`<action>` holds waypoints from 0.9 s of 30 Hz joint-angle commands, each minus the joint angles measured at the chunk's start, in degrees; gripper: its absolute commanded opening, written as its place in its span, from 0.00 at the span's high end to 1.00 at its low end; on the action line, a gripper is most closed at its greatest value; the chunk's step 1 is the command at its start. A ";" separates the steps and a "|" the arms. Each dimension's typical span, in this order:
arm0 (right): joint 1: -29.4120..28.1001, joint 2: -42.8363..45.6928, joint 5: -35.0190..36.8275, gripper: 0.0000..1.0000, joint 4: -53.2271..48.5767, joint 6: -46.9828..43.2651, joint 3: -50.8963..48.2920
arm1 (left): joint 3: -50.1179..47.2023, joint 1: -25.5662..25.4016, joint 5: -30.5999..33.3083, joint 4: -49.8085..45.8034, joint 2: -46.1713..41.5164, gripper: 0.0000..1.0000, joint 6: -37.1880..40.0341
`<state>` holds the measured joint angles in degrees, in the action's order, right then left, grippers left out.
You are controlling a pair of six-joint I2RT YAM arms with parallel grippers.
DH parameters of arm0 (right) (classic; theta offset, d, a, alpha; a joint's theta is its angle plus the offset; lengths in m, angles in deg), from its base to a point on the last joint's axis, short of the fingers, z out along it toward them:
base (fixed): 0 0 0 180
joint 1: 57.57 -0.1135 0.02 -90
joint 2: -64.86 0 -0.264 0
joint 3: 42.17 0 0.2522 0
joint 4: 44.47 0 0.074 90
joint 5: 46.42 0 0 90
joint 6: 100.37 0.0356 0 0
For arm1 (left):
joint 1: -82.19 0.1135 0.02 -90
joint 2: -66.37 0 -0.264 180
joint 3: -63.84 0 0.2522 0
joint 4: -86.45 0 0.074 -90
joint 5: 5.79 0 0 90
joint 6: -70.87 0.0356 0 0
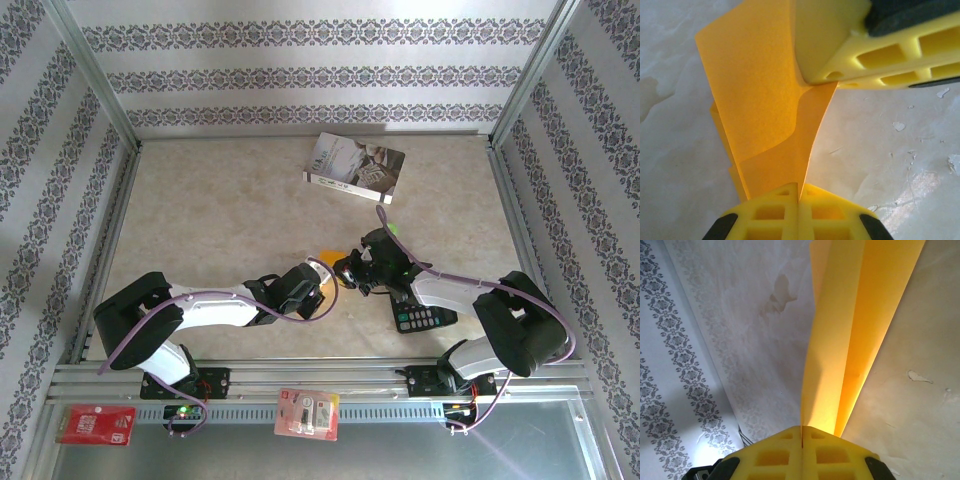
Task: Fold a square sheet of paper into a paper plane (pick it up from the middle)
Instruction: Fold the wing for the fifth time at the center of the table.
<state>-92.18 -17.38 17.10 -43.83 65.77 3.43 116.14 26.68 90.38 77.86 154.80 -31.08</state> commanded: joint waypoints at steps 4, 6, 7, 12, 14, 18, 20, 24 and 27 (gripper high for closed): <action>0.69 1.10 -0.59 1.00 -1.74 -1.04 -0.59 | -1.25 -0.59 -0.22 1.54 -0.66 0.91 1.56; 0.70 1.39 -0.68 1.00 -2.04 -1.04 -0.54 | -1.35 -0.66 0.01 1.60 -0.65 0.86 1.98; 0.71 1.46 -0.75 1.00 -2.01 -1.04 -0.51 | -1.36 -0.66 0.42 1.52 -0.71 0.84 2.18; 0.43 2.00 -0.83 1.00 -2.01 -0.73 -0.57 | -1.02 -0.65 1.40 1.19 -0.40 0.78 3.05; 0.37 2.15 -0.77 1.00 -2.09 -0.73 -0.61 | -0.71 -0.65 1.56 1.08 -0.11 0.76 3.20; 0.26 2.19 -0.76 1.00 -2.09 -0.64 -0.46 | 0.09 -0.62 2.06 0.32 0.76 0.73 3.42; 0.18 2.04 -0.72 1.00 -2.09 -0.70 -0.46 | 0.21 -0.63 2.18 0.37 1.05 0.73 3.34; 0.20 1.53 -0.77 1.00 -2.02 -0.86 -0.51 | 0.09 -0.66 1.69 0.71 0.75 0.81 2.87; 0.19 1.14 -0.85 1.00 -1.83 -0.97 -0.41 | 0.06 -0.61 0.93 1.02 0.52 0.88 2.54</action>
<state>-92.18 -16.39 16.95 -45.58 65.77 3.43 115.60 26.68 91.32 78.32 155.06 -28.57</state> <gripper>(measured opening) 0.050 0.132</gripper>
